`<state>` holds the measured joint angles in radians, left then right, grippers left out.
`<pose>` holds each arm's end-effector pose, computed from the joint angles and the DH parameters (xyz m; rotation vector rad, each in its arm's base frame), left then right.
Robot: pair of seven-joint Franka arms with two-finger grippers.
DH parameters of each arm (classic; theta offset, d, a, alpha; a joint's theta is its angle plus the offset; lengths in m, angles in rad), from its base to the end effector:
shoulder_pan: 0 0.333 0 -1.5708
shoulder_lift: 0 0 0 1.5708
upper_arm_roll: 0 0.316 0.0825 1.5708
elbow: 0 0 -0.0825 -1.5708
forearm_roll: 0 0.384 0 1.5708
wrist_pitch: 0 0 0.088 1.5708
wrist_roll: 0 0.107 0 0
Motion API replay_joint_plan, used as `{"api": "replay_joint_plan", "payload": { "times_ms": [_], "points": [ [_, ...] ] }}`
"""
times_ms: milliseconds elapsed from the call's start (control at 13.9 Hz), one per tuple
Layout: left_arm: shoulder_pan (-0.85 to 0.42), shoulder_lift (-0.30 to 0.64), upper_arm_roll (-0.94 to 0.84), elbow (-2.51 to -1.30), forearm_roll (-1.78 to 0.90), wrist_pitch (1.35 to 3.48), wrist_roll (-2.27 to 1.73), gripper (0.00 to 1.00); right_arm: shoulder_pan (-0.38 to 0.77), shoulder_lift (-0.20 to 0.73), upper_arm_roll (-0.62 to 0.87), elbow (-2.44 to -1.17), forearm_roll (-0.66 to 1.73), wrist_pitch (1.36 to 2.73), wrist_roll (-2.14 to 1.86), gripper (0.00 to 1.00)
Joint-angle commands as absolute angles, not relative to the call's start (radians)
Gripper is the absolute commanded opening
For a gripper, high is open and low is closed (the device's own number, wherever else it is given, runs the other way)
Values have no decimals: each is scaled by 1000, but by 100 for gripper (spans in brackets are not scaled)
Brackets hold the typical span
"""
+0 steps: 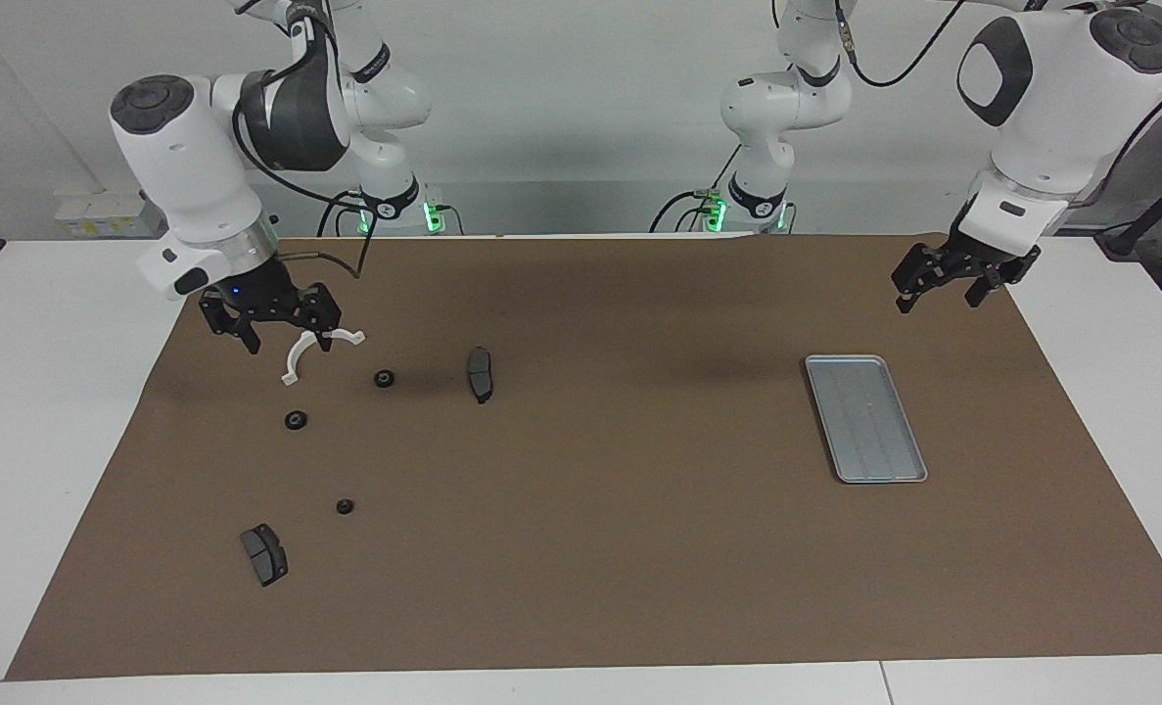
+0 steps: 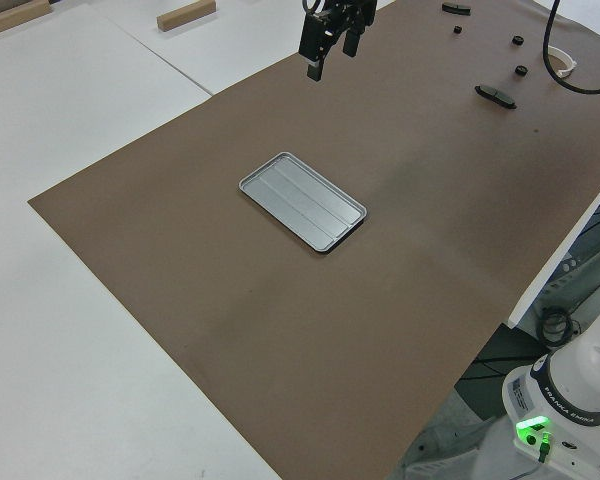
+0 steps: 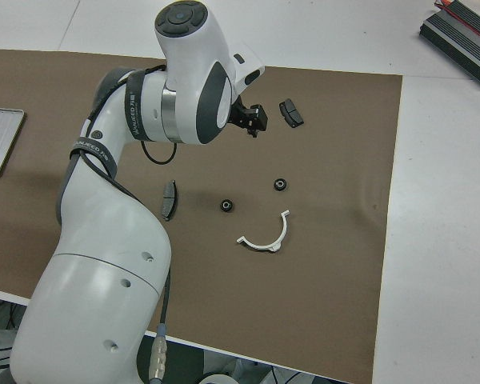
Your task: Pick bearing gear from pile to tray
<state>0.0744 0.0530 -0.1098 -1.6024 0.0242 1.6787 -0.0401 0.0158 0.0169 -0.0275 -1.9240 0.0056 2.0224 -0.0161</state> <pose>0.5789 -0.0166 0.5892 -3.1240 -0.0041 -0.0380 0.5721 -0.0063 0.4861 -3.1354 -0.0034 -0.1279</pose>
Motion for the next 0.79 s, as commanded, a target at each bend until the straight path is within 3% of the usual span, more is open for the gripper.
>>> {"api": "replay_joint_plan", "payload": {
  "times_ms": [0,719],
  "points": [
    [91,20,-117,-1638,11,1687,-34,100,-35,30,-20,-2035,-6,2158,-93,100],
    [91,20,-115,-1638,11,1687,-34,100,-121,184,-20,-2241,-6,2555,-183,100]
  ]
}}
